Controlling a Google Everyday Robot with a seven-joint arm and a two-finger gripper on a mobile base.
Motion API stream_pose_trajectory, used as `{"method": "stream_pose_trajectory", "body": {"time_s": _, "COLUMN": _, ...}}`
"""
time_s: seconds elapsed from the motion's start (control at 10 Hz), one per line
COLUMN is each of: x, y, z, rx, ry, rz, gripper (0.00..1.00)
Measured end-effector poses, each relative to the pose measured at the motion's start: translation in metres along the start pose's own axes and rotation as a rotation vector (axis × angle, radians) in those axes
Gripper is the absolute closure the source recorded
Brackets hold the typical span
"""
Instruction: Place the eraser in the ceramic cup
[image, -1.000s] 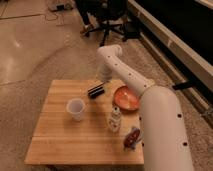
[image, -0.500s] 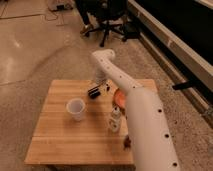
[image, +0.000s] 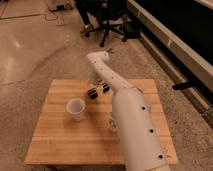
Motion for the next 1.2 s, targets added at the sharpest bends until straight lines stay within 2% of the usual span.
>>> {"method": "stream_pose_trajectory", "body": {"time_s": 0.3, "x": 0.001, "y": -0.007, "z": 0.012, "rx": -0.019, "ry": 0.019, "rz": -0.016, "gripper": 0.21}}
{"method": "stream_pose_trajectory", "body": {"time_s": 0.5, "x": 0.005, "y": -0.012, "z": 0.015, "rx": -0.023, "ry": 0.039, "rz": -0.024, "gripper": 0.37}}
{"method": "stream_pose_trajectory", "body": {"time_s": 0.8, "x": 0.012, "y": -0.013, "z": 0.016, "rx": -0.027, "ry": 0.065, "rz": -0.034, "gripper": 0.69}}
{"method": "stream_pose_trajectory", "body": {"time_s": 1.1, "x": 0.020, "y": -0.012, "z": 0.008, "rx": -0.011, "ry": 0.088, "rz": -0.041, "gripper": 0.96}}
{"method": "stream_pose_trajectory", "body": {"time_s": 1.2, "x": 0.025, "y": -0.010, "z": 0.002, "rx": -0.003, "ry": 0.095, "rz": -0.039, "gripper": 1.00}}
